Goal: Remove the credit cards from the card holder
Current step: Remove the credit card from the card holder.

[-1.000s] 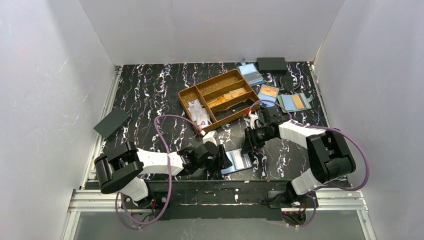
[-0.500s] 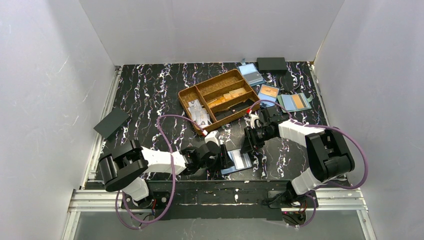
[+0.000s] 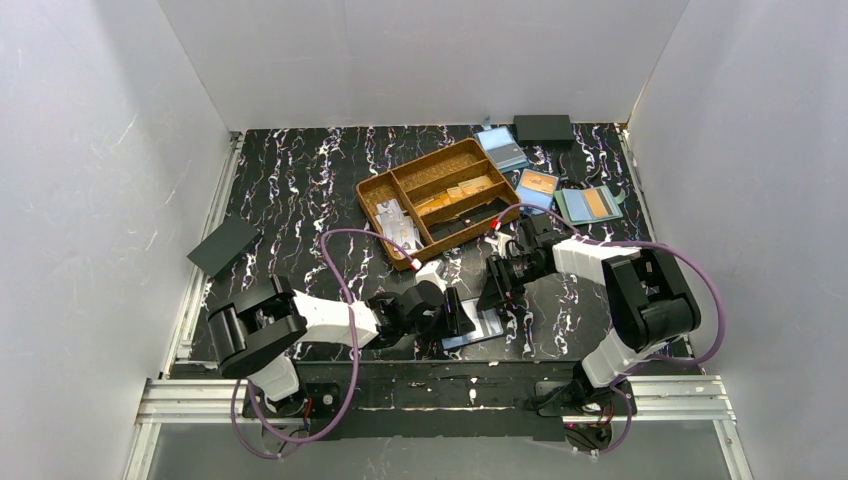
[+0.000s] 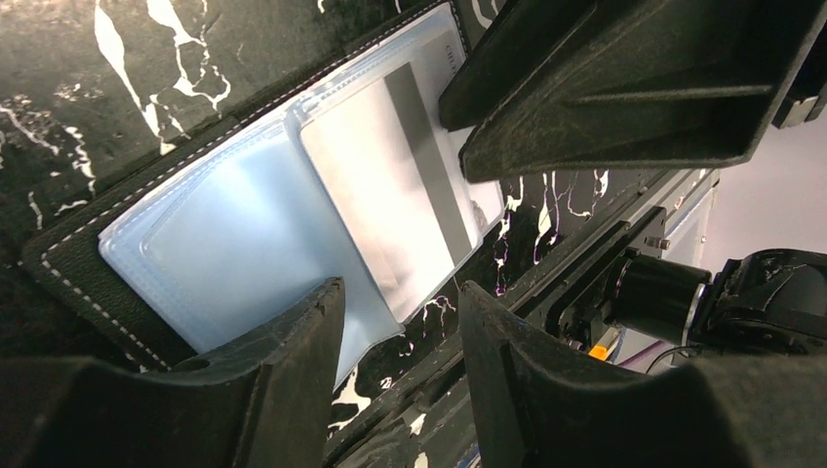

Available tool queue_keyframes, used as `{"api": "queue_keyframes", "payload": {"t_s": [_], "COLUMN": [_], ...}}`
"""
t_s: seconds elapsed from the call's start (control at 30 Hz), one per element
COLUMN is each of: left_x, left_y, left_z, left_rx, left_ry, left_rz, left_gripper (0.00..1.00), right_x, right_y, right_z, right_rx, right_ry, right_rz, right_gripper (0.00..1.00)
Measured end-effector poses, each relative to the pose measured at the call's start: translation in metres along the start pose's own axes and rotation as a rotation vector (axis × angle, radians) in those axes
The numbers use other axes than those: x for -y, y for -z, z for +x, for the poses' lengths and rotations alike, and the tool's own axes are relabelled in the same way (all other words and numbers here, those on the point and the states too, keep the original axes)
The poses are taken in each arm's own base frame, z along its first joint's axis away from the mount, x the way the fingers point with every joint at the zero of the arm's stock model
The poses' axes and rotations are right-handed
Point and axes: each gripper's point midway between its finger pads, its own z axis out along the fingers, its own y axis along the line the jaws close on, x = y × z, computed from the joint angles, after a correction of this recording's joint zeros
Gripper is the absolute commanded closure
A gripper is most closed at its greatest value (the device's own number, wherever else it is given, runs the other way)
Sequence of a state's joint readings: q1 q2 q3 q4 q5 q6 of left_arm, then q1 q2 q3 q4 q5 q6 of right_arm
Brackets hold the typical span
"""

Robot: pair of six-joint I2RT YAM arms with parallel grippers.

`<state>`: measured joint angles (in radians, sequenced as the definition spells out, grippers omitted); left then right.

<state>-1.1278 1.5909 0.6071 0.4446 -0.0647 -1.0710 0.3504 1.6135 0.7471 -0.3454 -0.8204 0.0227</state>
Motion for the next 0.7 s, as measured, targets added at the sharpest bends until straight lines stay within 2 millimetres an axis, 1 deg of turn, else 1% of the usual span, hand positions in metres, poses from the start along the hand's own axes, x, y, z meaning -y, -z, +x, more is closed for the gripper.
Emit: {"api": "queue_keyframes", "payload": {"t_s": [0.17, 0.23, 0.3, 0.53, 0.7], "left_x": [0.004, 0.005, 0.005, -0.003, -0.009], "left_y": [-0.004, -0.007, -0.008, -0.008, 0.001], "left_z": [0.0, 0.001, 0.002, 0.003, 0.001], "left_rx": [-0.009, -0.012, -0.013, 0.001, 0.022], "left_ry": [-0.002, -0.001, 0.007, 0.048, 0.059], "left_rz": [0.011, 0.013, 0.01, -0.006, -0.009], "left_gripper": [0.55, 0.64, 0.68, 0.7, 0.7], "right_x": [-0.007, -0.01, -0.012, -0.011, -0.009], "right_y": [-0.002, -0.002, -0.003, -0.002, 0.004], "right_z": [0.005, 0.006, 0.007, 0.009, 0.002], "right_rx": [-0.021, -0.027, -0.033, -0.04, -0.007], "right_ry": [-0.017, -0.023, -0.025, -0.013, 0.035], "right_rz": [-0.046, -0.063, -0.076, -0.062, -0.007], "right_gripper": [0.57, 0.57, 0.57, 0.57, 0.56]}}
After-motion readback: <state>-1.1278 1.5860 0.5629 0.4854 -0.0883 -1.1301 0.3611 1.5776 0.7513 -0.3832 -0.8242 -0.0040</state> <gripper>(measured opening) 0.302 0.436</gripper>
